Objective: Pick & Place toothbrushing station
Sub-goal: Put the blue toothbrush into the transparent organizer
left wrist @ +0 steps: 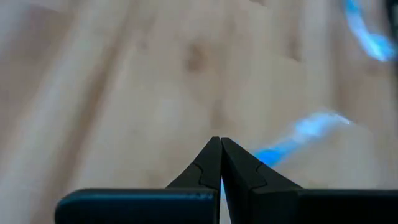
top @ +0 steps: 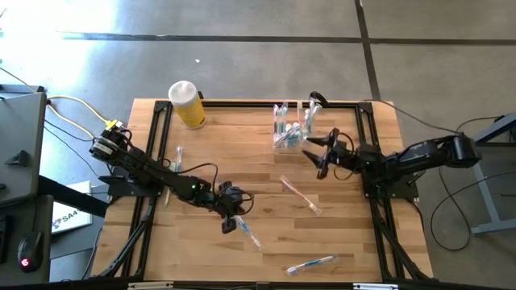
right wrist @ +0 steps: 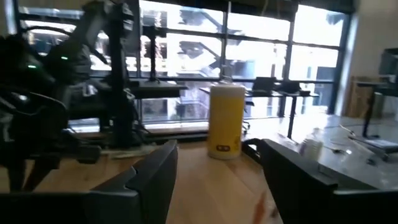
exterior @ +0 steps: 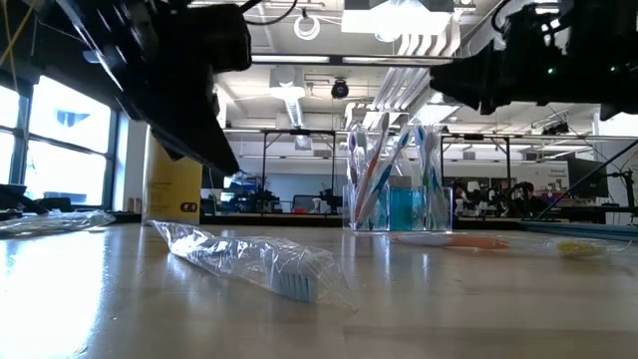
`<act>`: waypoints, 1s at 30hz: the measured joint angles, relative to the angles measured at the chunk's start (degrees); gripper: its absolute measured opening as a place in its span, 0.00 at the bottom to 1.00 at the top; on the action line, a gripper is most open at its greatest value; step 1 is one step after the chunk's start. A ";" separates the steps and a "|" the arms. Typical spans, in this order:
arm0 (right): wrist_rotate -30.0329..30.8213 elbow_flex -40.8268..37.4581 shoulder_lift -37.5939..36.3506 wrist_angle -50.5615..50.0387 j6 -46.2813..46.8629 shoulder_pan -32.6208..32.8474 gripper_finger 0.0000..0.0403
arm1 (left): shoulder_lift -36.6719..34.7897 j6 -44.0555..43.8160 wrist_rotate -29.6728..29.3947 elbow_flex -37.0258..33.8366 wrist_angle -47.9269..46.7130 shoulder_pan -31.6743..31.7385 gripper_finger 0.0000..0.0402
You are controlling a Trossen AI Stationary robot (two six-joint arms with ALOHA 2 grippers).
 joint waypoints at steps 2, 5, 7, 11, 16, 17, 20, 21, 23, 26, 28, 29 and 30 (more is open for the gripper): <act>0.05 0.02 -1.08 0.05 -0.46 2.68 0.55 | -0.86 0.30 6.57 0.79 -0.46 0.02 0.00; -0.21 0.04 -1.28 -0.19 -0.47 6.02 0.55 | -2.73 0.74 14.73 2.39 -2.20 0.00 0.00; -0.15 0.04 -1.28 -0.51 -0.45 7.83 0.55 | -3.62 -0.18 17.38 3.40 -2.95 -0.06 0.00; -0.11 0.04 -1.26 -1.44 -0.42 10.26 0.55 | -4.06 -0.51 18.24 3.90 -1.51 -0.04 0.00; 2.55 0.04 -1.26 -1.70 0.40 12.60 0.55 | -3.23 3.72 16.15 3.87 -1.09 0.22 0.00; 3.27 0.04 -1.26 -2.09 0.68 12.94 0.55 | -3.23 4.29 14.85 3.83 -1.38 0.35 0.00; 5.07 0.04 -1.26 -3.12 0.82 13.75 0.55 | -3.25 4.78 11.89 3.85 -1.26 0.44 0.00; 5.61 0.04 -1.26 -3.25 0.82 13.93 0.55 | -3.25 5.04 11.59 3.85 -1.34 0.46 0.00; 6.35 0.04 -1.26 -3.74 0.86 14.26 0.55 | -3.25 6.80 11.69 3.85 -1.02 0.42 0.00; 6.38 0.04 -1.26 -4.81 0.89 14.37 0.55 | -3.25 7.56 12.02 3.85 -1.03 0.39 0.00; 6.39 0.04 -1.26 -4.98 0.90 14.37 0.55 | -3.25 6.06 12.00 3.85 -0.99 0.39 0.02; 6.38 0.04 -1.26 -5.18 0.91 14.37 0.55 | -3.25 5.54 11.99 3.85 -0.99 0.39 0.03; 6.39 0.04 -1.26 -5.59 0.91 14.37 0.55 | -3.25 5.25 11.98 3.85 -1.01 0.39 0.05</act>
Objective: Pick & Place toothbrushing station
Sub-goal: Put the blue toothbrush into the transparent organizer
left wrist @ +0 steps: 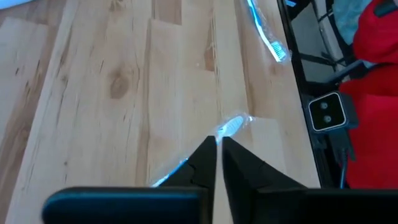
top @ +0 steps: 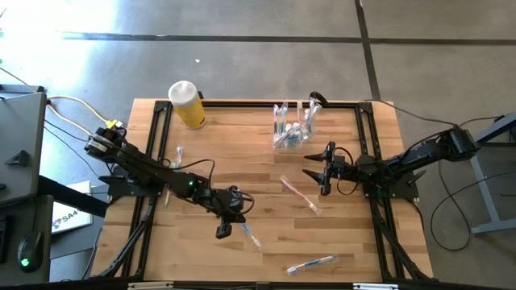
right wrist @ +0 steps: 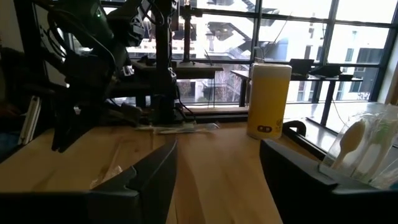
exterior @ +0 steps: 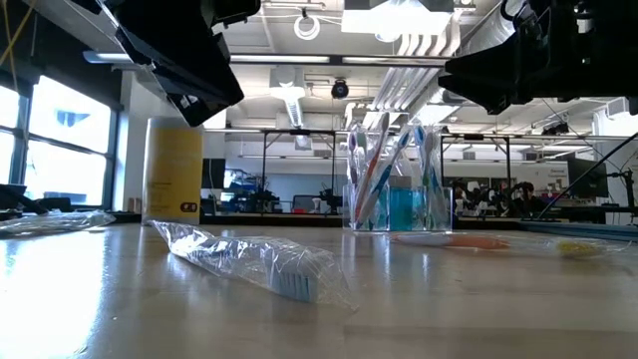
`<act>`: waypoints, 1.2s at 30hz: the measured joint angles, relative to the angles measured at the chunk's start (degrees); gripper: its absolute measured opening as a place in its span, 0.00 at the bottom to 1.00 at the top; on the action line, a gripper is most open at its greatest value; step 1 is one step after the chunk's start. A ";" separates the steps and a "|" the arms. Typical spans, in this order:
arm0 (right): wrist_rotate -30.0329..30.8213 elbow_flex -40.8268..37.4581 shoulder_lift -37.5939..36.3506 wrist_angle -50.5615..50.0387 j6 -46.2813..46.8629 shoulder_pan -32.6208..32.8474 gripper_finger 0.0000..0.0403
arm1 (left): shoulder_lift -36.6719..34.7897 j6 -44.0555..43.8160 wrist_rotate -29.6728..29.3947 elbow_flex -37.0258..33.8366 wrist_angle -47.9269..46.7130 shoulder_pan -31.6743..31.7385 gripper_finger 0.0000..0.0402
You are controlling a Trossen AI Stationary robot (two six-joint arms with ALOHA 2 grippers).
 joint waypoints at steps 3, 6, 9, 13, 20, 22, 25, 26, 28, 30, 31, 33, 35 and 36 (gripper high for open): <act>0.00 0.00 0.00 -0.42 0.02 0.00 0.55 | 0.00 -0.04 -0.03 0.00 0.02 0.02 0.13; 0.00 0.00 0.00 -0.49 0.02 0.00 0.55 | 0.00 -0.28 -0.03 0.00 -0.06 0.02 0.22; 0.00 0.00 0.00 -0.48 0.19 0.00 0.55 | 0.00 -0.43 -0.33 0.00 -0.05 0.02 0.32; -0.02 0.00 0.00 -0.47 1.59 0.00 0.55 | 0.00 -0.43 -0.47 0.00 -0.05 0.00 0.41; -0.56 0.00 0.00 -0.48 1.77 0.00 0.55 | 0.00 -1.53 -0.20 0.00 -0.03 -0.04 0.45; -1.09 0.00 0.00 -0.49 2.50 0.00 0.55 | 0.00 -0.80 -0.19 0.00 0.00 -0.09 0.45; -2.40 0.00 0.00 -0.64 5.18 0.00 0.55 | 0.00 2.38 -1.77 0.00 0.00 -1.49 0.45; -2.96 0.00 0.00 -0.75 5.80 0.00 0.55 | 0.01 3.87 -2.72 0.00 0.02 -2.15 0.45; -4.70 0.00 0.00 -1.18 7.01 0.00 0.55 | 0.82 7.15 -4.73 0.00 0.70 -3.64 0.45; -6.06 0.02 0.00 -2.03 8.06 0.00 0.55 | 1.63 10.46 -6.64 -0.01 0.49 -5.28 0.45; -6.59 0.02 0.02 -2.45 8.21 0.00 0.55 | 2.09 11.55 -7.58 -0.02 1.08 -6.05 0.45; -6.89 0.04 0.02 -3.66 8.25 0.00 0.55 | 3.30 12.73 -9.47 0.07 2.19 -7.00 0.45; -6.71 0.04 0.02 -3.99 8.24 0.00 0.55 | 4.35 13.00 -10.91 -0.01 1.40 -7.54 0.45; -6.69 0.04 0.02 -3.94 8.24 0.00 0.55 | 4.89 12.98 -11.28 -0.02 1.49 -7.64 0.45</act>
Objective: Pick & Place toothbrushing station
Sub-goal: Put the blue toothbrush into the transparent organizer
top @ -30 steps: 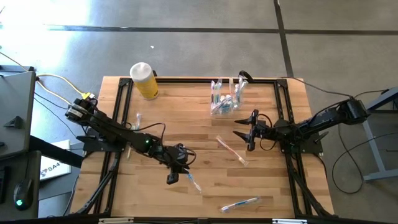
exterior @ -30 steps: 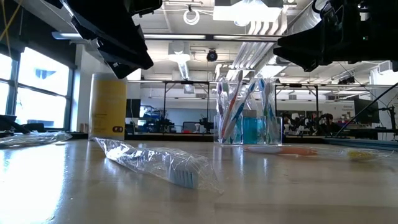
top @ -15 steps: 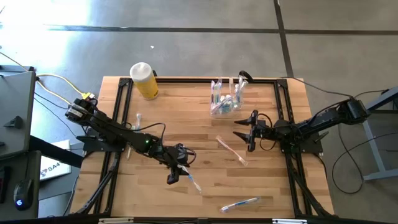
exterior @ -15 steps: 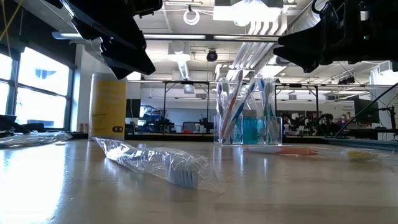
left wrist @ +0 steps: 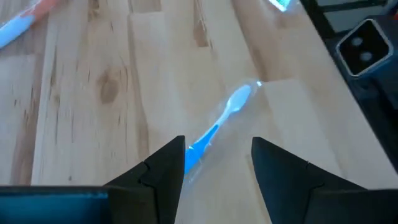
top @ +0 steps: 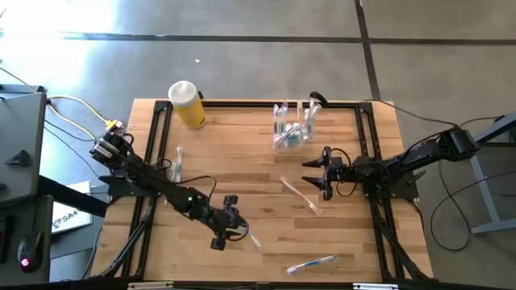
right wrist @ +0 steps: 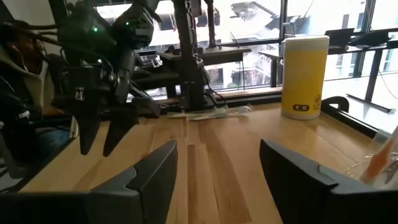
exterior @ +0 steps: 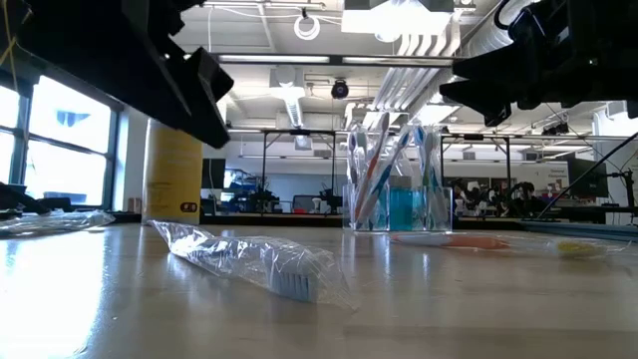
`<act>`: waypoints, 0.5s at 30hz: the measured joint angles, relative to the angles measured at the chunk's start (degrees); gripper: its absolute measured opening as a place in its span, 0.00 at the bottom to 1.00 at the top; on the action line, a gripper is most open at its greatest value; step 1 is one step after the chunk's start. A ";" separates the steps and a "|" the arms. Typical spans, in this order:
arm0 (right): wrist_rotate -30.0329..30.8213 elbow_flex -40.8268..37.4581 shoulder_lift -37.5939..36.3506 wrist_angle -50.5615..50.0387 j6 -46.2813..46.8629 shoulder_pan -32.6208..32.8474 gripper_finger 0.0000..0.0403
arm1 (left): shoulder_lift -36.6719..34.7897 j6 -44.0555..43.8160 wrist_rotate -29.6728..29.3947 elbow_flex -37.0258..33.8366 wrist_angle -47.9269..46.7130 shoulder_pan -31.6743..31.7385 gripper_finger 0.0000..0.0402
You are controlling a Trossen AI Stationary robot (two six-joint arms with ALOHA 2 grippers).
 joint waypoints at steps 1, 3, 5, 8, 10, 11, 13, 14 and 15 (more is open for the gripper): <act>0.00 0.00 0.00 0.05 0.00 0.00 0.55 | 0.58 -0.01 -0.06 0.01 0.24 0.10 0.45; 0.17 0.00 0.00 0.09 0.00 0.00 0.55 | 1.98 0.16 -0.12 0.02 0.24 0.12 0.45; 0.17 0.00 0.00 0.18 0.00 0.00 0.55 | 3.49 0.48 -0.81 0.02 0.16 0.12 0.45; 0.17 0.00 0.00 0.20 0.00 0.00 0.55 | 4.79 0.50 -4.97 0.04 0.29 0.12 0.45; 0.15 0.00 0.00 0.22 0.16 0.00 0.55 | 5.49 0.59 -6.59 0.04 0.13 0.12 0.45; 0.15 0.00 0.00 0.22 0.54 0.00 0.55 | 5.74 1.02 -6.59 0.02 0.03 0.16 0.45; 0.15 0.00 0.00 0.23 0.84 0.00 0.55 | 6.10 1.92 -5.83 0.02 0.52 0.17 0.45; 0.15 0.00 0.00 0.21 0.84 0.00 0.55 | 6.13 2.12 -5.02 0.02 0.56 0.12 0.45; 0.15 0.00 0.00 0.18 0.85 0.00 0.55 | 6.13 2.17 -4.43 0.02 0.64 0.12 0.45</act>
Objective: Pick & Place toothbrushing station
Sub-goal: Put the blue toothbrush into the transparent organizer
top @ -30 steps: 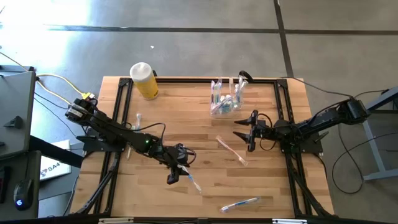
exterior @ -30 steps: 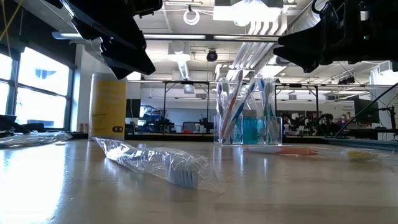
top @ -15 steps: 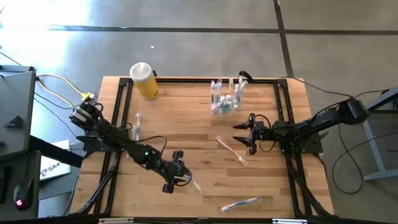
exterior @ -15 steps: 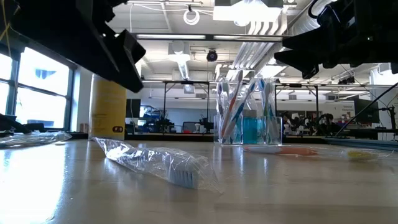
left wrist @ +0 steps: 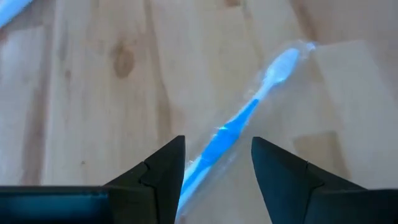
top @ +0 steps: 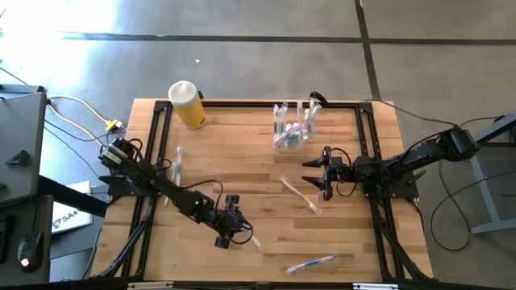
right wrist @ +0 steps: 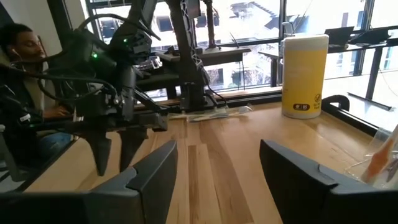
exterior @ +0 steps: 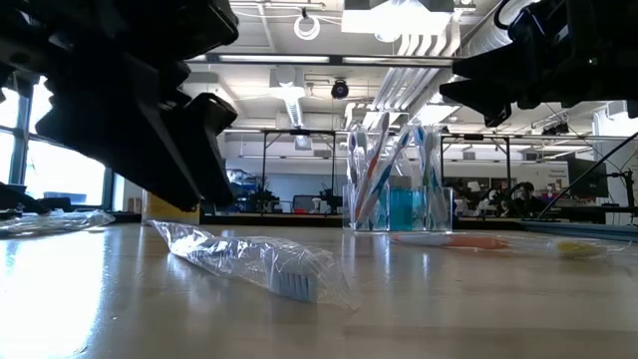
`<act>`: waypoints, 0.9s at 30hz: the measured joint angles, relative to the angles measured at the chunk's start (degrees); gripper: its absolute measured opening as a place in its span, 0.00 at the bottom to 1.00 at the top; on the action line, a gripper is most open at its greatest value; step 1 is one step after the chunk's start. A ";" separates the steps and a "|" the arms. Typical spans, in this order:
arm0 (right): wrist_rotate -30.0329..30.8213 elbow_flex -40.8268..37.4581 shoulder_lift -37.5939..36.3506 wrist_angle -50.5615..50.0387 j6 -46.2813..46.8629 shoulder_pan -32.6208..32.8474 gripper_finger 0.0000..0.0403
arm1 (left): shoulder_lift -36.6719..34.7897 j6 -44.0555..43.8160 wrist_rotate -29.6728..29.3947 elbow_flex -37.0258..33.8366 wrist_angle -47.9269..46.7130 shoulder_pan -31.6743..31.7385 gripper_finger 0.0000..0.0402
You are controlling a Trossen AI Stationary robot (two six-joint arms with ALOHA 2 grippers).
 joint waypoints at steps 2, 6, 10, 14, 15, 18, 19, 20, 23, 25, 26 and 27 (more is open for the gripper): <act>0.00 0.00 0.00 -0.04 0.00 0.00 0.55 | 0.00 0.04 1.11 0.00 1.24 -0.04 0.45; 0.00 0.00 0.00 -0.11 0.00 0.00 0.55 | 0.00 1.28 0.25 0.00 3.64 0.00 0.45; 0.00 0.00 0.00 -0.18 0.00 0.00 0.55 | 0.71 0.90 0.27 0.04 5.22 0.85 0.45; 0.02 0.00 0.00 -0.56 0.00 -0.02 0.55 | 3.30 2.98 0.97 0.40 6.80 0.90 0.45; 0.00 0.00 0.00 -0.88 0.02 -0.02 0.55 | 4.34 3.62 1.01 1.12 7.03 0.85 0.45; 0.02 -0.02 0.00 -1.18 0.02 -0.02 0.55 | 7.18 4.51 1.91 3.22 6.24 0.85 0.45; 0.02 -0.02 0.00 -1.38 0.02 -0.02 0.55 | 7.91 5.19 2.61 4.15 6.23 0.85 0.45; 0.02 -0.02 0.00 -1.53 0.01 -0.02 0.55 | 8.33 5.66 3.01 4.94 6.14 0.87 0.45; 0.03 -0.02 0.00 -1.75 0.02 -0.02 0.55 | 9.22 6.52 5.24 6.78 4.23 1.65 0.45; 0.03 -0.02 0.00 -1.79 0.02 -0.02 0.55 | 9.33 6.68 7.23 7.03 1.95 2.67 0.45; 0.02 -0.02 0.00 -1.92 0.02 -0.02 0.55 | 9.39 6.65 8.39 7.03 1.79 3.25 0.45; 0.03 -0.02 0.00 -2.11 0.02 -0.02 0.55 | 9.87 6.40 9.54 7.16 2.23 3.87 0.45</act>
